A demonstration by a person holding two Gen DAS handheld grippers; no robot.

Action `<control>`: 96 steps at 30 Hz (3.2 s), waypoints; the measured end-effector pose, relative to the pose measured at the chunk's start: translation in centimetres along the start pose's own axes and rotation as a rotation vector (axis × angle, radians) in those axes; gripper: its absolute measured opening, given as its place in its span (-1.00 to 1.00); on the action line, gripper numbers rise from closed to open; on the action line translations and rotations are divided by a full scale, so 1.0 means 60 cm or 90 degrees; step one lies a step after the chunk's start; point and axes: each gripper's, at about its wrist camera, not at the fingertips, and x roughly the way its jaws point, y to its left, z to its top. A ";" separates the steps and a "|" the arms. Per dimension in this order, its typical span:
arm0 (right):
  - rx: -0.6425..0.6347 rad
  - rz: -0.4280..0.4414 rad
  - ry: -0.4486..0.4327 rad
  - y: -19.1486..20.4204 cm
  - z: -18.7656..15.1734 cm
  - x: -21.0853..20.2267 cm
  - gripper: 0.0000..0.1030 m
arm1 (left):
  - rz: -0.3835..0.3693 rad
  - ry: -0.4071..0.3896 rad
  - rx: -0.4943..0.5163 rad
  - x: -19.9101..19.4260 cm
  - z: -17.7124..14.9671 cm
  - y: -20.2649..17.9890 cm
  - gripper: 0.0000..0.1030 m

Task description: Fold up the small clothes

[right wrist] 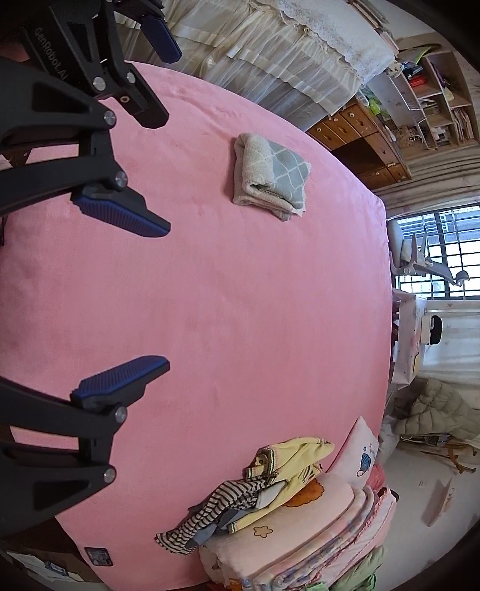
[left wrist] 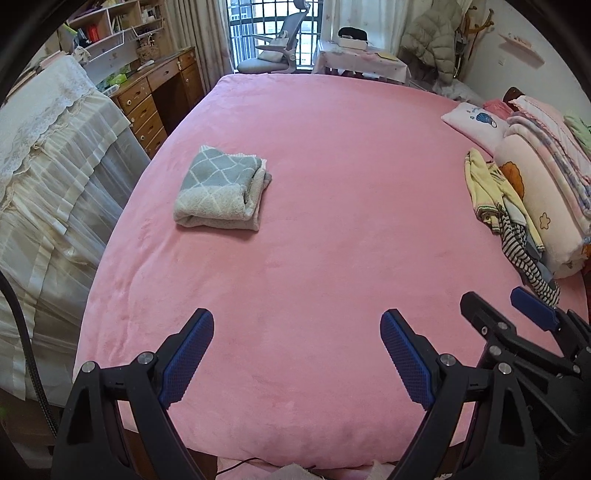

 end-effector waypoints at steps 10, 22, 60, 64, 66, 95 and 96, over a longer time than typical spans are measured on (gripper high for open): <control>-0.013 0.010 -0.007 -0.008 0.013 -0.013 0.30 | 0.021 -0.022 -0.008 -0.028 0.013 -0.018 0.77; -0.002 0.001 -0.011 -0.039 0.012 -0.037 0.31 | 0.007 -0.030 0.005 -0.052 0.009 -0.046 0.77; 0.019 -0.004 -0.004 -0.029 -0.007 -0.053 0.30 | -0.011 -0.021 0.014 -0.066 0.000 -0.022 0.77; 0.019 -0.005 -0.005 -0.028 -0.008 -0.054 0.30 | -0.010 -0.020 0.015 -0.066 0.000 -0.023 0.77; 0.020 -0.005 -0.005 -0.026 -0.011 -0.056 0.31 | -0.011 -0.020 0.016 -0.066 0.000 -0.022 0.77; 0.024 -0.008 -0.004 -0.031 -0.016 -0.062 0.30 | -0.015 -0.012 0.025 -0.064 -0.004 -0.019 0.77; 0.024 -0.008 -0.003 -0.032 -0.016 -0.061 0.31 | -0.015 -0.011 0.024 -0.063 -0.005 -0.020 0.77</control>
